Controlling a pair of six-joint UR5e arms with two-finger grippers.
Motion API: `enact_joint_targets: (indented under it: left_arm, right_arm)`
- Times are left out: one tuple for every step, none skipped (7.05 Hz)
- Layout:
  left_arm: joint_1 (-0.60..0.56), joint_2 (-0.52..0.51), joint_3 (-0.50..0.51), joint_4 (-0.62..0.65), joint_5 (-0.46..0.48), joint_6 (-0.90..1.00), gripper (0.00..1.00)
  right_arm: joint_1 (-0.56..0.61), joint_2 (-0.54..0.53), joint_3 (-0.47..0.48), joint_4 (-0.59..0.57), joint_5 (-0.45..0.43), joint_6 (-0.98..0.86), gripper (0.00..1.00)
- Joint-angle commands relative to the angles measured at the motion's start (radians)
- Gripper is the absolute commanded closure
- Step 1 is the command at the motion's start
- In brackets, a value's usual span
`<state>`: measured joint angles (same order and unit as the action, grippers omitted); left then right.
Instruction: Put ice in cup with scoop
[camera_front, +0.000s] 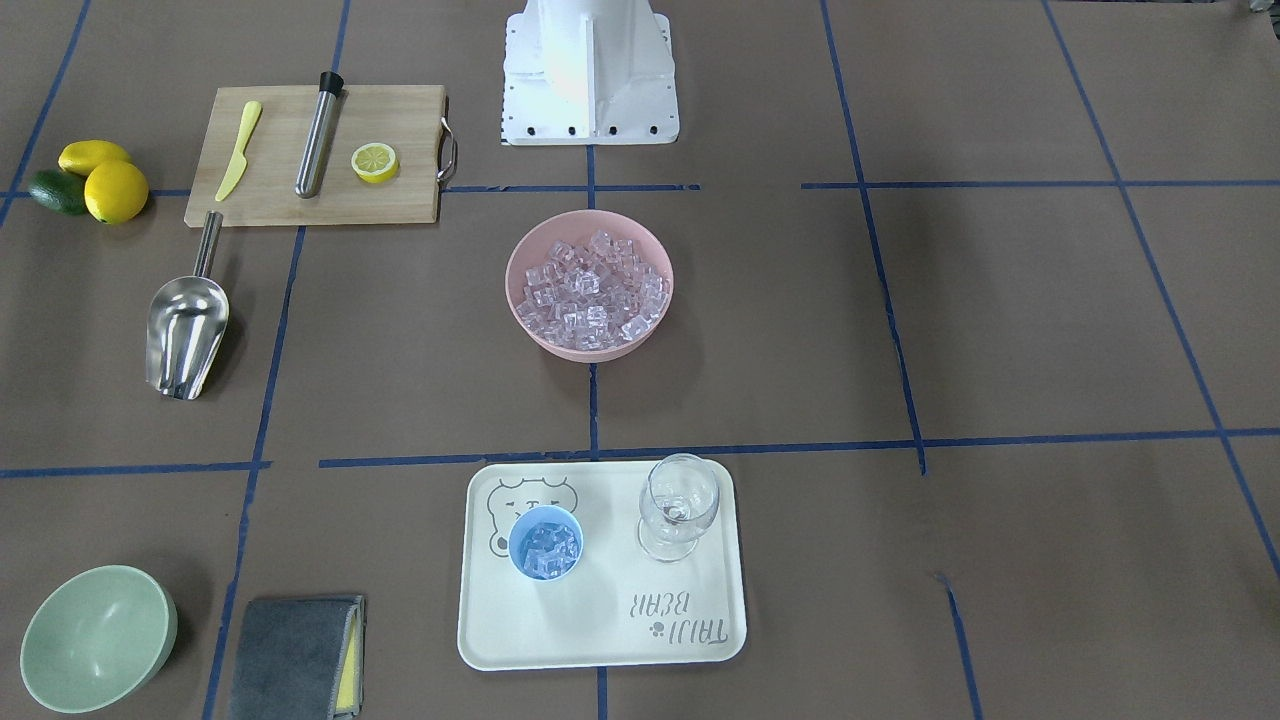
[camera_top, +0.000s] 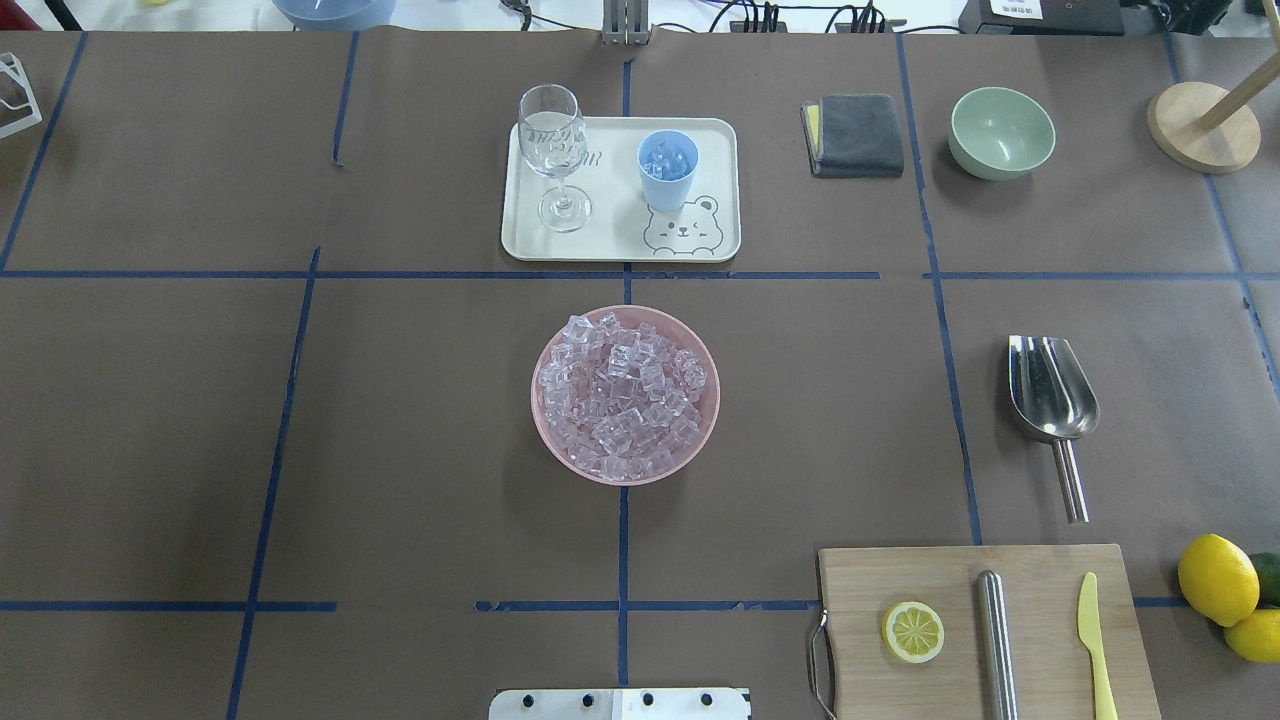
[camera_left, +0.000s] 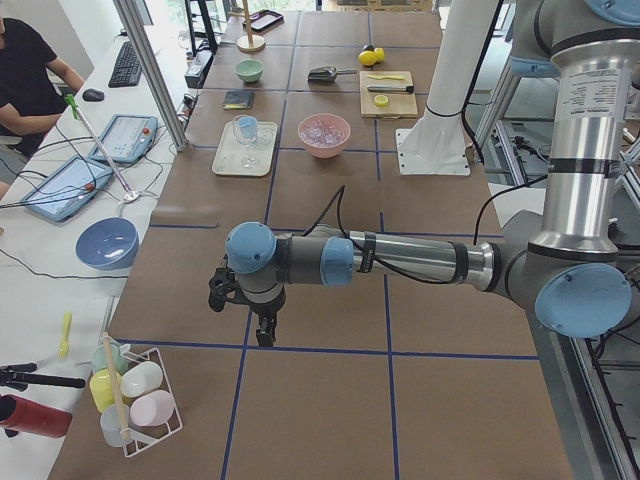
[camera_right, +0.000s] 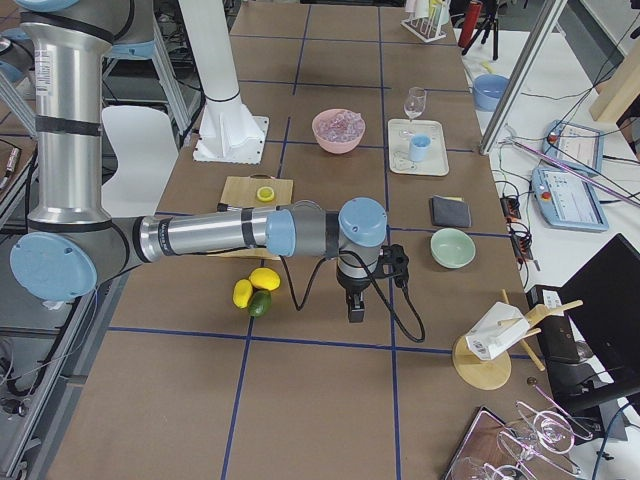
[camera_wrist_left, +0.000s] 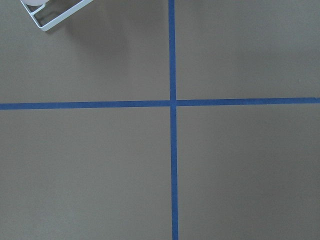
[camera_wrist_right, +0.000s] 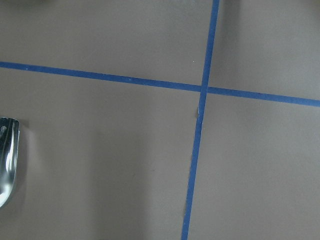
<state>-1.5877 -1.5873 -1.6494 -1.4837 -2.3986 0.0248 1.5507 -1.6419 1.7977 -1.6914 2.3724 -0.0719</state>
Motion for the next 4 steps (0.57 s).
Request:
enact_joint_targets:
  left_arm:
    - [0.0,0.004,0.0,-0.001,-0.001,0.0,0.0]
    - [0.0,0.009,0.0,-0.001,0.001,0.001,0.0]
    - [0.0,0.009,0.0,-0.001,0.001,0.001,0.0]
    - [0.0,0.009,0.002,-0.001,0.001,0.001,0.0]
  right_arm:
    - [0.002,-0.003,-0.023,-0.001,0.022,0.001,0.0]
    - [0.002,-0.003,-0.026,-0.001,0.028,0.001,0.0]
    - [0.002,-0.003,-0.029,0.001,0.025,-0.002,0.0]
    - [0.012,-0.004,-0.041,0.001,0.027,0.0,0.0]
